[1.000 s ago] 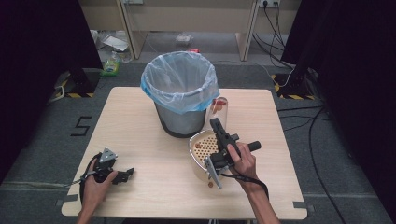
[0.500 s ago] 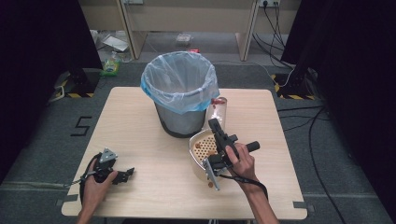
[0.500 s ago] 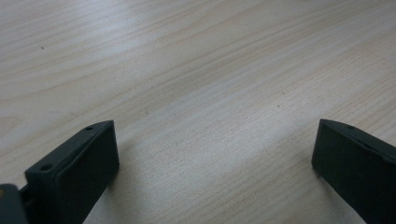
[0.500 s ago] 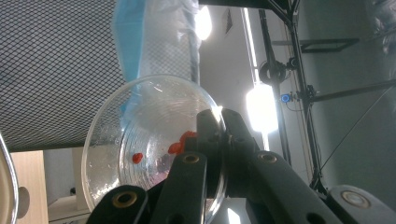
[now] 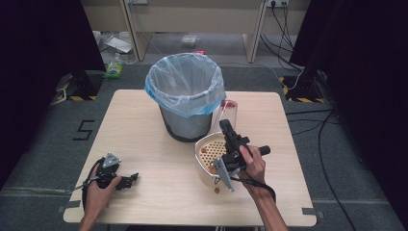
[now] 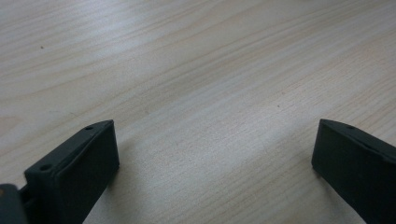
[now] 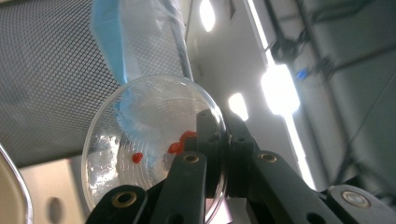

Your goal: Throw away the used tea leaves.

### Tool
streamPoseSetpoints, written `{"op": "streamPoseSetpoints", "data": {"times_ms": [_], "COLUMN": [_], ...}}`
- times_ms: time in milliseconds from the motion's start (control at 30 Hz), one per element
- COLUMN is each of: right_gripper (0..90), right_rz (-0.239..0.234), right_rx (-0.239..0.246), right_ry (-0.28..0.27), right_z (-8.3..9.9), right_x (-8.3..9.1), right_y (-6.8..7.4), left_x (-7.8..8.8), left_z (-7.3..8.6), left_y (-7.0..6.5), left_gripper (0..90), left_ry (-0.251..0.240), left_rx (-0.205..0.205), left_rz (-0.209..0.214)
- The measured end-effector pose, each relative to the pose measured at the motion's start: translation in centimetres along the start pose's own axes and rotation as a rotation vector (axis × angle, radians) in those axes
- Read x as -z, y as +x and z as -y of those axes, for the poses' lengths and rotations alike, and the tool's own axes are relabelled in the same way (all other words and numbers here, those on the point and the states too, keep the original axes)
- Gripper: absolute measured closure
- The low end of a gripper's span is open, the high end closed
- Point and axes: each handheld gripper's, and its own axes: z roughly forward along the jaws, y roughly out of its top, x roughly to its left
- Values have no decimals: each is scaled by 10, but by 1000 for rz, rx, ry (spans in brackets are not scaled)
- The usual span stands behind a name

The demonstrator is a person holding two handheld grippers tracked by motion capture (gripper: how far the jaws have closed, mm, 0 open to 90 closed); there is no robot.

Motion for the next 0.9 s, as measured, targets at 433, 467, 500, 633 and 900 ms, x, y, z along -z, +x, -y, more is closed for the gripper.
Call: {"op": "streamPoseSetpoints", "data": {"times_ms": [433,467,500,633,900], "right_gripper": [871,872,871,870,868], "right_rz": [-252,-260,-264,-295,-328], "right_rx": [-743,-783,-817,-942,-1046], "right_ry": [215,222,225,247,275], "right_z": [48,51,55,69,80], "right_x": [-20,-21,-22,-30,-45], "right_y": [-31,-32,-33,-39,-57], "left_x": [0,0,0,0,0], "left_z": [0,0,0,0,0], "left_y": [0,0,0,0,0], "left_gripper": [0,0,0,0,0], "left_ry": [-1,0,0,0,0], "left_rx": [-1,-1,-1,-2,2], "left_rz": [-1,-1,-1,-1,1]}}
